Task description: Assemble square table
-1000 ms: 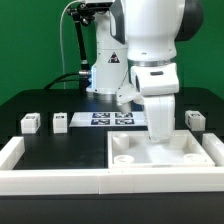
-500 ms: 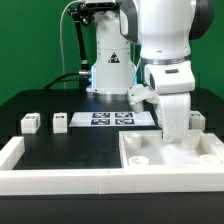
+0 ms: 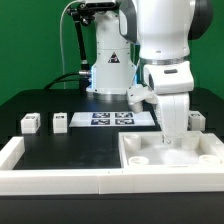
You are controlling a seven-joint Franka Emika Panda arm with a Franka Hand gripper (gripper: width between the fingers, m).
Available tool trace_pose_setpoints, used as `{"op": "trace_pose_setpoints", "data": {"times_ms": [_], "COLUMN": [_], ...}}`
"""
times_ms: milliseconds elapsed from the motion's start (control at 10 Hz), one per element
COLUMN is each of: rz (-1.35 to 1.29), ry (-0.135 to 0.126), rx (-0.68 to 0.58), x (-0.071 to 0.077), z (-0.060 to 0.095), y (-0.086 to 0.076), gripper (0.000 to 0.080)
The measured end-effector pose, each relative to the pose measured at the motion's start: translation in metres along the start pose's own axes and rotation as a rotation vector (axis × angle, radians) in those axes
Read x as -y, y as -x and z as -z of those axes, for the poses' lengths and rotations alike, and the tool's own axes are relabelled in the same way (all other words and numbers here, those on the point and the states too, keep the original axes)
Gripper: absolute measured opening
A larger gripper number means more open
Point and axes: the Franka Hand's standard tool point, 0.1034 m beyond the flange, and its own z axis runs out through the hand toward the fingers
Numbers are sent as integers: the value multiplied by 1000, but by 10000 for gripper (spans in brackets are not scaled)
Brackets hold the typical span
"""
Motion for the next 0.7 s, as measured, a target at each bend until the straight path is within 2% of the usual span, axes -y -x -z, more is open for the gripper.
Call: {"op": "trace_pose_setpoints", "data": {"times_ms": [100,200,600,700], "rz": [0,-1,-5,-48], "ry": [0,0,1,4], "rx": [0,0,0,5], "x": [0,0,0,6], "z": [0,0,0,5], "y": [0,0,1,2], "gripper": [573,626,648,649]}}
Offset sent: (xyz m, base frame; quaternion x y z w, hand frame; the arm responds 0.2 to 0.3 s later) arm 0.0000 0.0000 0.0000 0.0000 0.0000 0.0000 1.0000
